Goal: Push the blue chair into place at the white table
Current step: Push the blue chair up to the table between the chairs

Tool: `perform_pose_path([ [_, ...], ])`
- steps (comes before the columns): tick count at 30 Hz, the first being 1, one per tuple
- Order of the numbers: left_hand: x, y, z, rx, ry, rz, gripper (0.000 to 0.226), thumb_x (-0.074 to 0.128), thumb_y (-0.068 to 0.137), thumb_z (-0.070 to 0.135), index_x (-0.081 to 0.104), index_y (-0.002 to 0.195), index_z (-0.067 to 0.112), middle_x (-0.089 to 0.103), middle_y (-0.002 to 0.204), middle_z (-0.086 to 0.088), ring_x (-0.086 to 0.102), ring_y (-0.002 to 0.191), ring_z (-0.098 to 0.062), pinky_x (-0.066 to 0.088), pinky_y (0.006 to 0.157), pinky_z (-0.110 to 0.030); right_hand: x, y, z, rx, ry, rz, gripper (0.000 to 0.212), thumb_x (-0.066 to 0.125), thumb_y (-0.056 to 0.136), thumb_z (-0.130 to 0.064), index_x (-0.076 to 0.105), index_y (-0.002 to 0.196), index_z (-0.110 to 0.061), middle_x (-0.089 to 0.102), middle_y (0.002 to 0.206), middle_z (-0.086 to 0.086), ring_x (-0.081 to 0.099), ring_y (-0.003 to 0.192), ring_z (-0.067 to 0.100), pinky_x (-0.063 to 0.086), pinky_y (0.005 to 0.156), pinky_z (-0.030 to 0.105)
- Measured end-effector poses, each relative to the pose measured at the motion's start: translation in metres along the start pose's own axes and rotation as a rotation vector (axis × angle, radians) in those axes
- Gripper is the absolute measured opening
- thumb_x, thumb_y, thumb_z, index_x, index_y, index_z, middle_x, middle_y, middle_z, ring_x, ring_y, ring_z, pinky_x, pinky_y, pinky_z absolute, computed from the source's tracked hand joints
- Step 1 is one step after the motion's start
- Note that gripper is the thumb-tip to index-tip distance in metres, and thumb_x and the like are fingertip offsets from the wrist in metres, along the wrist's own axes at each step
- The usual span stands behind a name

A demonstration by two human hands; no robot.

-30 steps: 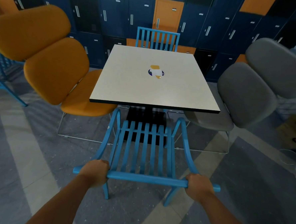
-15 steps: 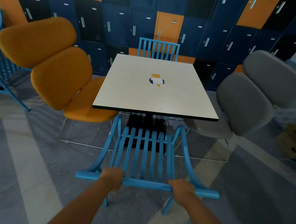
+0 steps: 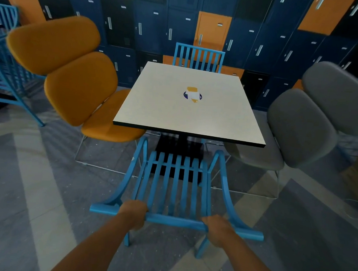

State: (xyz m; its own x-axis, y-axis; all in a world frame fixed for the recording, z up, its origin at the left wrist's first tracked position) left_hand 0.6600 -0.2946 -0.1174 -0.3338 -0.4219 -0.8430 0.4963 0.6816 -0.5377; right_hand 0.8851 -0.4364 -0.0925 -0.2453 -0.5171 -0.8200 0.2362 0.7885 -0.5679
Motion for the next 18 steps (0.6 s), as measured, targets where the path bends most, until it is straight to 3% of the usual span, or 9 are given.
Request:
perform_pose_path([
  [4,0.001,-0.003,-0.003,0.030,-0.028,0.072,0.037,0.056,0.093,0.015,0.060,0.129,0.026,0.066,0.123,-0.001,0.063,0.113,-0.020,0.052,0.100,-0.036,0.001,-0.005,0.011,0.007,0.077,0.014,0.036,0.046,0.086,-0.002,0.057,0.116,-0.019,0.063,0.118,0.011,0.060,0.109,0.029,0.049,0.090,0.036],
  [8,0.006,-0.012,-0.025,0.043,-0.068,0.155,0.039,0.056,0.090,0.021,0.058,0.127,0.035,0.067,0.120,0.007,0.062,0.111,-0.014,0.052,0.098,-0.035,0.009,-0.018,0.068,0.164,0.006,0.038,0.043,0.045,0.088,-0.010,0.050,0.125,-0.031,0.060,0.128,0.000,0.054,0.122,0.023,0.038,0.107,0.046],
  [12,0.011,-0.017,-0.073,-0.094,-0.060,0.150,0.029,0.055,0.093,0.025,0.064,0.121,0.031,0.069,0.115,0.006,0.066,0.108,-0.016,0.055,0.096,-0.036,0.017,-0.022,0.090,0.248,0.027,0.021,0.053,0.040,0.091,-0.008,0.043,0.135,-0.037,0.051,0.140,-0.003,0.044,0.132,0.019,0.028,0.113,0.049],
  [18,0.012,-0.014,-0.072,-0.086,-0.041,0.140,0.029,0.055,0.095,0.024,0.066,0.122,0.026,0.070,0.116,0.003,0.066,0.108,-0.016,0.054,0.097,-0.032,0.016,-0.019,0.088,0.297,0.044,0.013,0.057,0.044,0.090,-0.010,0.044,0.133,-0.047,0.053,0.139,-0.007,0.043,0.133,0.016,0.027,0.113,0.046],
])
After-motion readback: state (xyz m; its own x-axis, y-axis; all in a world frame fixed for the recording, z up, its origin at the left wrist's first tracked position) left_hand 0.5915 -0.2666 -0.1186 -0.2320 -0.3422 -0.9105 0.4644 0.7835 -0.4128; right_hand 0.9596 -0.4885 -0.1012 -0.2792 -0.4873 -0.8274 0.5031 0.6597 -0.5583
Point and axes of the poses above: each hand's wrist, its own y-axis towards the middle knuckle, its own x-axis out of the palm, z = x × y, the point moved 3 cm from there along y, towards the middle knuckle
